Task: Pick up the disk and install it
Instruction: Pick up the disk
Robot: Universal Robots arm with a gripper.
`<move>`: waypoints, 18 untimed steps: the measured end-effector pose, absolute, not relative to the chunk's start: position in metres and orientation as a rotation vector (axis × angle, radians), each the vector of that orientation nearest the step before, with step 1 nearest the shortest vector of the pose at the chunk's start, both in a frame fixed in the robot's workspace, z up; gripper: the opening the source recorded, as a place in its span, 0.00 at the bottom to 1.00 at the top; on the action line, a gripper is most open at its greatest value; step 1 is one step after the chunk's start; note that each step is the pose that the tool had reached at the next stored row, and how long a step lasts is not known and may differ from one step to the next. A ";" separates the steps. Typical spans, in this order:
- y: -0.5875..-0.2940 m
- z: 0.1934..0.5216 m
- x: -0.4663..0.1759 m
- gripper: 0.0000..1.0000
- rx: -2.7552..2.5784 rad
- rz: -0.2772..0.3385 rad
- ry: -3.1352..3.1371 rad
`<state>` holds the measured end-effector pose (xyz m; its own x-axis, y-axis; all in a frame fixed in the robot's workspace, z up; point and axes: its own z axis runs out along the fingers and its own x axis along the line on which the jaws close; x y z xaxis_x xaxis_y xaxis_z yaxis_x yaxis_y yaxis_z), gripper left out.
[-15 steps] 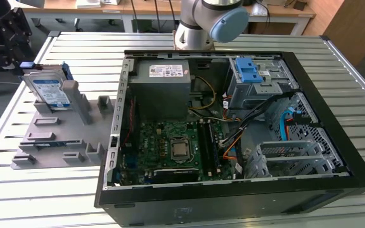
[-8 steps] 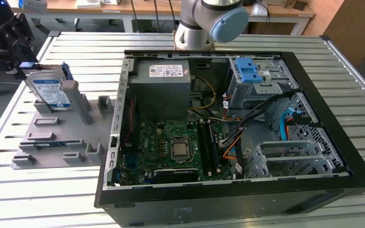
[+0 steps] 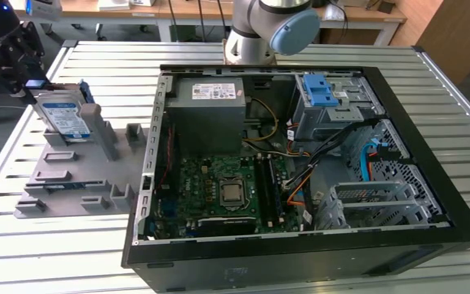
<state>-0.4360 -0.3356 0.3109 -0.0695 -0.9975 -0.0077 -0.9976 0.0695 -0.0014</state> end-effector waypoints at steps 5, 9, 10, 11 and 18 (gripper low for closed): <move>-0.336 0.309 -0.436 0.56 -2.138 0.006 2.292; -0.335 0.307 -0.437 0.56 -2.138 0.006 2.292; -0.335 0.306 -0.437 0.56 -2.138 0.006 2.292; -0.334 0.305 -0.437 0.56 -2.138 0.007 2.293; -0.332 0.297 -0.437 0.56 -2.138 0.006 2.292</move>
<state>-0.4374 -0.3322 0.2967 -0.0695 -0.9975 -0.0079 -0.9976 0.0695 -0.0017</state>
